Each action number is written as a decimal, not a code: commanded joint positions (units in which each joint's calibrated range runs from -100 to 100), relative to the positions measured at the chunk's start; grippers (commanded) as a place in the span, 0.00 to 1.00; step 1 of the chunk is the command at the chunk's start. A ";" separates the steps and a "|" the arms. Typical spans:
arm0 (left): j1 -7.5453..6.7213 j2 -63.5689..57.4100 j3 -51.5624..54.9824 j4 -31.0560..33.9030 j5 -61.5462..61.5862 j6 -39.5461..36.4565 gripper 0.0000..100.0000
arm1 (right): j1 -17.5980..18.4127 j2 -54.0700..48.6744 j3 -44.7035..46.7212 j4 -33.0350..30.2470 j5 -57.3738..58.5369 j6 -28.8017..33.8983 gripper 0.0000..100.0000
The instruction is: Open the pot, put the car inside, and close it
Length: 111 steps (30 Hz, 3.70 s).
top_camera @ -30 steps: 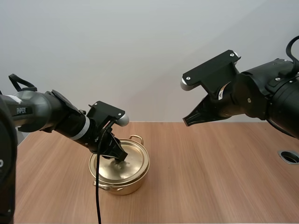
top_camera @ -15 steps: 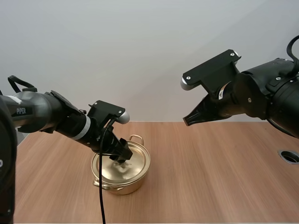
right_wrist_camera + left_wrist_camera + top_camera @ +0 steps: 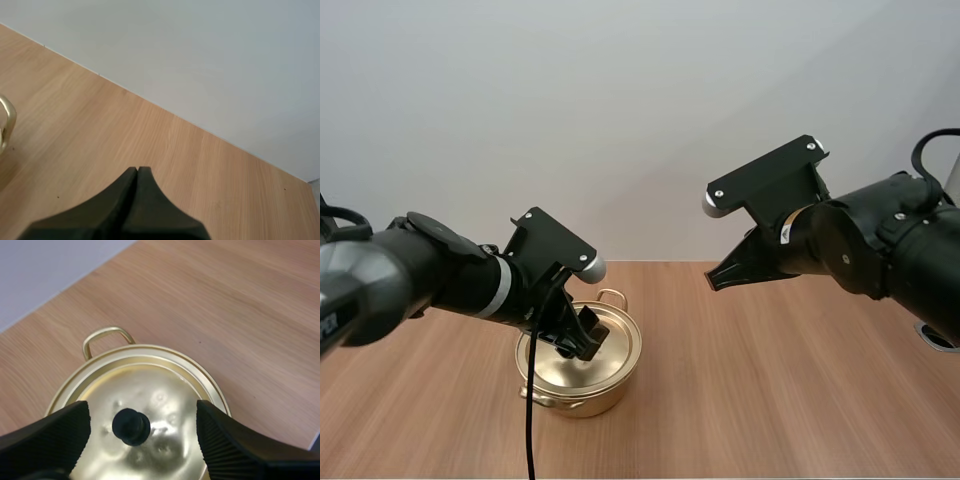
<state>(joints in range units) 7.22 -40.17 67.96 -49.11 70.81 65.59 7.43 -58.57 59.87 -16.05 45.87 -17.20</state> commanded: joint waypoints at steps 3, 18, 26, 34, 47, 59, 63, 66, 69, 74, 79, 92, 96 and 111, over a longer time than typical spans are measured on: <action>0.04 -21.43 2.71 -10.76 -15.16 -2.49 0.99 | -0.04 -2.95 2.72 -0.04 -9.10 5.17 0.00; 2.16 -59.83 3.65 -2.25 -24.70 -31.03 0.99 | -2.09 -10.31 7.21 2.25 -33.85 7.17 0.00; -6.47 -58.96 16.77 13.69 -65.59 -31.96 0.99 | -10.55 -15.95 15.90 1.62 -34.75 7.17 0.00; -10.00 -59.83 32.04 6.44 -77.40 -32.33 0.99 | -12.96 -16.65 27.74 -4.38 -34.18 5.23 0.00; -6.49 -59.83 32.04 6.49 -55.54 -40.08 0.99 | -12.89 -16.65 40.13 8.06 -41.30 6.05 0.00; -5.23 -59.83 32.04 25.90 -57.35 -56.81 0.99 | -12.82 -16.65 40.13 12.69 -53.02 5.96 0.00; -5.23 -59.83 32.04 25.90 -57.35 -56.81 0.99 | -12.82 -16.65 40.13 12.69 -53.02 5.96 0.00; -5.23 -59.83 32.04 25.90 -57.35 -56.81 0.99 | -12.82 -16.65 40.13 12.84 -53.02 5.96 0.00; -5.23 -59.83 32.04 25.90 -57.35 -56.81 0.99 | -12.82 -16.65 40.13 12.84 -53.02 5.96 0.00; -4.08 -59.83 32.04 25.90 -51.96 -57.00 0.99 | -12.82 -16.65 40.13 12.82 -52.78 5.96 0.00; -3.49 -59.83 32.04 25.90 -41.57 -56.90 0.99 | -12.82 -16.65 40.13 12.82 -52.42 5.96 0.00; -3.49 -59.83 32.04 26.89 -48.55 -56.49 0.00 | -12.82 -16.65 40.13 14.50 -52.25 6.05 0.00; -3.49 -59.83 32.04 26.89 -51.10 -56.49 0.00 | -12.82 -16.65 40.13 18.34 -51.48 6.05 0.00; -3.49 -59.83 32.04 47.13 -51.45 -56.49 0.00 | -6.78 -40.63 40.13 17.58 -17.22 5.97 0.00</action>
<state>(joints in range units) 3.72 -100.00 100.00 -16.94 19.48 9.14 -0.22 -90.40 100.00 1.56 12.82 -11.18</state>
